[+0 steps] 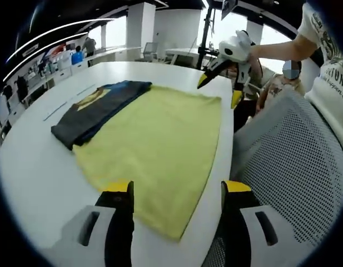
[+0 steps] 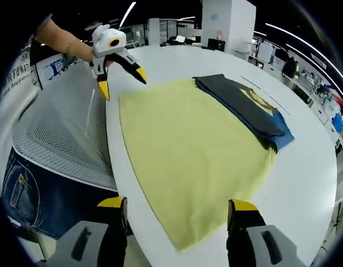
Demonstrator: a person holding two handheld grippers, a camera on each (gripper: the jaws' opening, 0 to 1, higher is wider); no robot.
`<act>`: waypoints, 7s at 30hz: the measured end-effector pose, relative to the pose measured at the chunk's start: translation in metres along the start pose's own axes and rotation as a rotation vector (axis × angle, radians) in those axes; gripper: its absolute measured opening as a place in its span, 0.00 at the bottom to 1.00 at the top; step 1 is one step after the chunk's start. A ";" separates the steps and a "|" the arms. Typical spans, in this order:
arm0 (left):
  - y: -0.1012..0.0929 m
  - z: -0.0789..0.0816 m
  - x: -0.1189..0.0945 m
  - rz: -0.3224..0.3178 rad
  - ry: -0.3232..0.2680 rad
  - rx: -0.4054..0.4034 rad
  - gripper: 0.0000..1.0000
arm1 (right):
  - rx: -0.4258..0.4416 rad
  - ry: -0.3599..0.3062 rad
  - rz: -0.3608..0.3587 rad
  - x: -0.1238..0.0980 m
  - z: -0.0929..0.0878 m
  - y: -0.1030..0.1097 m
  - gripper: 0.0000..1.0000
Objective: Fold the garment on the visible template until the final outline fits inside the template.
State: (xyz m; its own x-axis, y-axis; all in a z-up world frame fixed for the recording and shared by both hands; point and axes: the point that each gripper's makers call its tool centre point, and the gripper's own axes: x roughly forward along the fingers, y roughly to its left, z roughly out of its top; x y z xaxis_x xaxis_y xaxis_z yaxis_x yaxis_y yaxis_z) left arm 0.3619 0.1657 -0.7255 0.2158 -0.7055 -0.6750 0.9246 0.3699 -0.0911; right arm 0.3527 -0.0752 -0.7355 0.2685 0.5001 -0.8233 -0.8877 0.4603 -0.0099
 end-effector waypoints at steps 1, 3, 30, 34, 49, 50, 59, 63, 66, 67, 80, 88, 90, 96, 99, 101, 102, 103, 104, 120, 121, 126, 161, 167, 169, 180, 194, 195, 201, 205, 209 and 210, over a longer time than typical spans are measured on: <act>-0.001 -0.003 0.000 -0.002 0.008 0.005 0.57 | 0.000 0.002 -0.001 0.000 -0.001 0.000 0.68; -0.002 -0.008 0.001 -0.002 0.031 0.000 0.55 | -0.005 0.007 -0.003 0.000 -0.004 -0.001 0.65; 0.007 -0.050 -0.004 0.021 0.197 0.129 0.28 | -0.111 0.164 0.033 0.002 -0.045 -0.005 0.26; 0.008 -0.049 -0.005 0.025 0.197 0.128 0.24 | -0.125 0.168 0.059 0.003 -0.044 -0.001 0.19; 0.022 -0.041 -0.002 0.095 0.227 0.148 0.02 | -0.055 0.154 0.006 0.007 -0.040 -0.016 0.00; 0.020 -0.040 -0.002 0.091 0.229 0.164 0.02 | -0.040 0.145 -0.001 0.007 -0.040 -0.016 0.00; 0.016 -0.031 -0.012 0.089 0.187 0.188 0.01 | 0.016 0.111 0.001 -0.005 -0.038 -0.005 0.00; 0.013 -0.031 -0.014 0.101 0.180 0.150 0.02 | 0.018 0.104 0.002 -0.010 -0.035 0.000 0.00; 0.008 -0.030 -0.017 0.102 0.159 0.117 0.02 | 0.014 0.105 0.006 -0.014 -0.035 0.005 0.00; 0.007 -0.030 -0.018 0.102 0.157 0.116 0.02 | 0.013 0.105 0.006 -0.015 -0.035 0.006 0.00; -0.013 -0.034 -0.030 0.135 0.126 0.055 0.02 | 0.020 0.099 0.030 -0.025 -0.041 0.026 0.00; -0.026 -0.033 -0.034 0.127 0.116 0.037 0.01 | 0.020 0.098 0.036 -0.030 -0.042 0.034 0.00; -0.028 -0.032 -0.036 0.126 0.114 0.029 0.01 | 0.025 0.094 0.037 -0.032 -0.043 0.035 0.00; -0.037 -0.037 -0.036 0.107 0.113 0.008 0.01 | -0.001 0.099 0.048 -0.038 -0.041 0.045 0.00; -0.040 -0.038 -0.039 0.106 0.114 0.001 0.01 | -0.004 0.096 0.057 -0.040 -0.040 0.050 0.00; -0.040 -0.039 -0.041 0.107 0.110 -0.011 0.01 | 0.001 0.094 0.058 -0.040 -0.040 0.052 0.00; -0.041 -0.038 -0.043 0.109 0.105 -0.021 0.01 | 0.001 0.095 0.059 -0.041 -0.040 0.053 0.00; -0.041 -0.038 -0.044 0.109 0.103 -0.024 0.01 | 0.000 0.096 0.061 -0.042 -0.041 0.055 0.00; -0.042 -0.038 -0.044 0.110 0.101 -0.032 0.01 | -0.002 0.096 0.062 -0.042 -0.041 0.055 0.00; -0.057 -0.019 -0.061 0.066 0.057 -0.052 0.01 | -0.016 0.086 0.028 -0.063 -0.032 0.050 0.00; -0.055 -0.017 -0.062 0.068 0.055 -0.052 0.01 | -0.019 0.080 0.025 -0.065 -0.030 0.049 0.00; -0.042 -0.002 -0.067 0.093 0.044 -0.021 0.01 | -0.054 0.065 -0.010 -0.069 -0.022 0.035 0.00; 0.055 0.065 -0.066 0.167 -0.010 0.051 0.01 | -0.075 -0.031 -0.227 -0.072 0.040 -0.069 0.00; 0.069 0.074 -0.066 0.174 -0.019 0.042 0.01 | -0.061 -0.043 -0.239 -0.072 0.046 -0.083 0.00; 0.073 0.076 -0.064 0.177 -0.020 0.046 0.01 | -0.059 -0.043 -0.240 -0.070 0.049 -0.089 0.00; 0.099 0.086 -0.056 0.202 -0.018 0.037 0.01 | -0.058 -0.038 -0.242 -0.064 0.055 -0.112 0.00; 0.129 0.102 -0.050 0.194 -0.080 -0.071 0.00 | -0.059 -0.055 -0.246 -0.059 0.077 -0.138 0.00; 0.134 0.099 -0.047 0.210 -0.064 -0.042 0.00 | -0.062 -0.055 -0.252 -0.057 0.077 -0.139 0.00; 0.136 0.082 -0.034 0.200 -0.013 -0.021 0.00 | -0.087 -0.019 -0.246 -0.048 0.071 -0.145 0.00; 0.133 0.077 -0.027 0.182 0.013 0.017 0.00 | -0.081 -0.018 -0.246 -0.049 0.071 -0.146 0.00; 0.127 0.069 -0.017 0.140 0.030 0.020 0.01 | -0.081 -0.005 -0.244 -0.046 0.068 -0.146 0.00; 0.126 0.068 -0.015 0.132 0.034 0.025 0.02 | -0.080 -0.004 -0.244 -0.046 0.068 -0.146 0.00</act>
State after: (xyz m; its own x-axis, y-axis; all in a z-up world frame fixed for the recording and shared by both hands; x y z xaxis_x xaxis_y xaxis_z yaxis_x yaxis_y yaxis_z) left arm 0.4964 0.1820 -0.6769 0.3256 -0.6311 -0.7041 0.8966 0.4424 0.0181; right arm 0.4954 -0.1152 -0.6578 0.4798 0.3838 -0.7890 -0.8230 0.5085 -0.2531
